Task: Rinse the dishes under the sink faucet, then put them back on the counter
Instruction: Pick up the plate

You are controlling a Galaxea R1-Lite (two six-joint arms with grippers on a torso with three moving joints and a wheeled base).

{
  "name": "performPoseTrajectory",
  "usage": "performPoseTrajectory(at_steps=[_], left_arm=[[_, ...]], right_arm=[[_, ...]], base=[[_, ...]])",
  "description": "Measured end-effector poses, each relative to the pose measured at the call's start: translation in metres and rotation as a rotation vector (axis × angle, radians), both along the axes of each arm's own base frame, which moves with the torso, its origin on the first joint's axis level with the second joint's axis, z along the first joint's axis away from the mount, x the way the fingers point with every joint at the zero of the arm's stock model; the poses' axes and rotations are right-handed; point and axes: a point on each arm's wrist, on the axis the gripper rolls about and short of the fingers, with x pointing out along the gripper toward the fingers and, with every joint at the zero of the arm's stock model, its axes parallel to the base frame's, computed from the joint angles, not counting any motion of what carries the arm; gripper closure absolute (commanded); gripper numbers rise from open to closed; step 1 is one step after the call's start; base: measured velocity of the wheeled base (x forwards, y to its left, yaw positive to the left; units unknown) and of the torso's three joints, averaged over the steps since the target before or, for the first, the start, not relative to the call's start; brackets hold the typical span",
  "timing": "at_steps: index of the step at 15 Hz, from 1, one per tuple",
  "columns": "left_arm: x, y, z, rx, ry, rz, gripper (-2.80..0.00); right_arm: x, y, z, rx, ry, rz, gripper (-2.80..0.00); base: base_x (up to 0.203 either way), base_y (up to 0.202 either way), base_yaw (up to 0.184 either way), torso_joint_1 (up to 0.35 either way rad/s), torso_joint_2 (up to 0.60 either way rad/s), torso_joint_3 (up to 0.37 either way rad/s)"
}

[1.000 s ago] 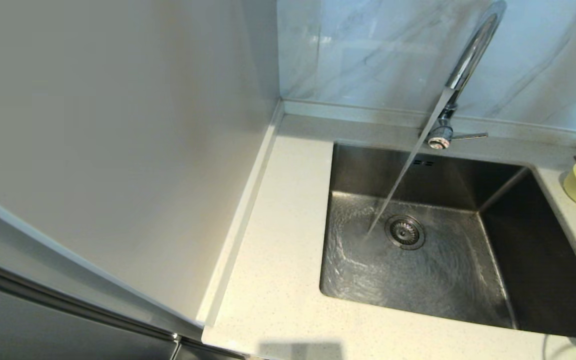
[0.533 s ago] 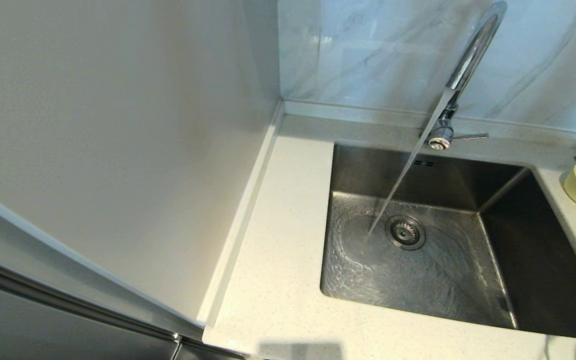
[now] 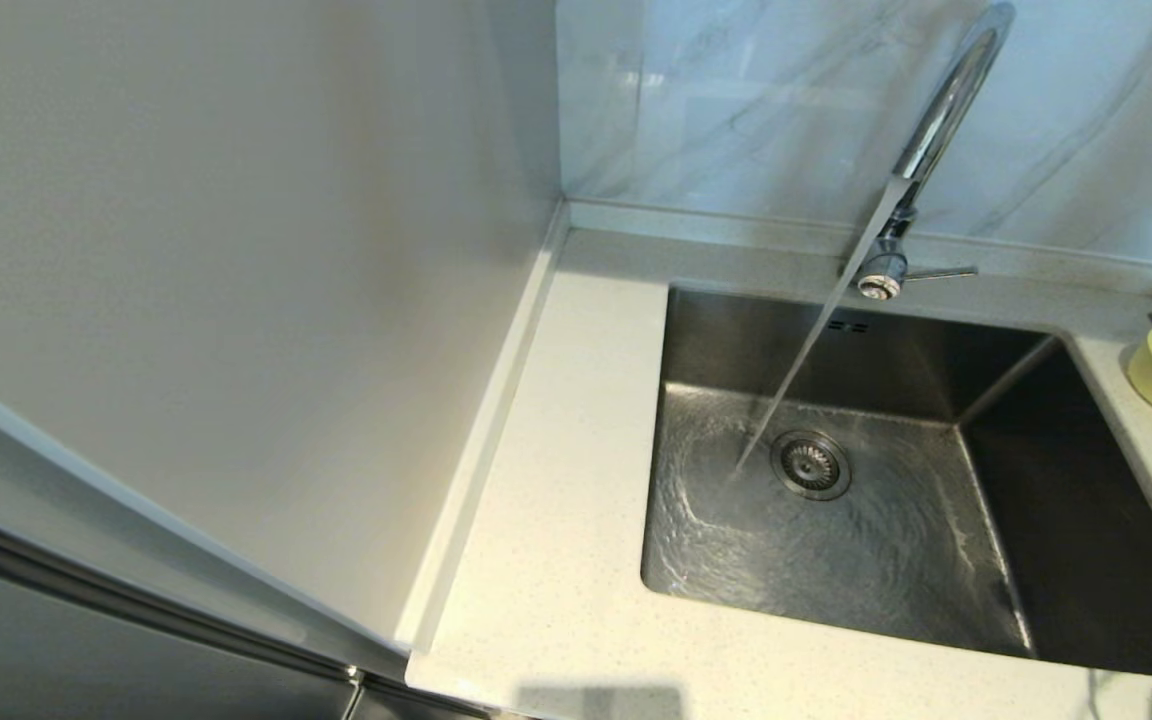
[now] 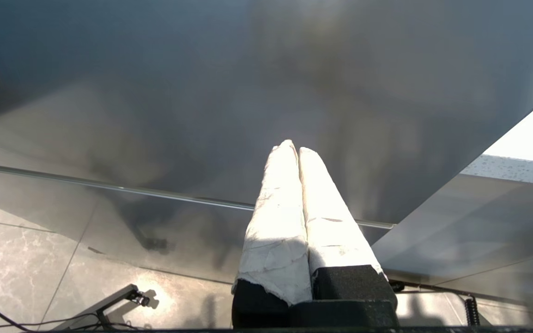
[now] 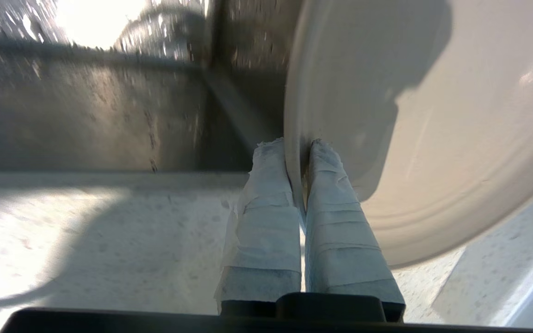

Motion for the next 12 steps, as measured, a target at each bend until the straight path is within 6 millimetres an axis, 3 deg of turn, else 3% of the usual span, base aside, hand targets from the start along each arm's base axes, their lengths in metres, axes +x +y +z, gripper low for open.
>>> performPoseTrajectory(at_steps=[9, 12], left_arm=[[0.0, 0.0, 0.0, -0.001, 0.0, 0.0, 0.0], [0.0, 0.0, 0.0, -0.001, 0.0, 0.0, 0.0]], right_arm=[[-0.013, 0.015, 0.032, 0.06, -0.23, 0.09, 0.0], [-0.016, 0.029, 0.042, 0.049, -0.28, 0.175, 0.0]], base=[[0.0, 0.0, 0.0, 0.0, 0.0, 0.0], [0.0, 0.0, 0.0, 0.0, 0.0, 0.0]])
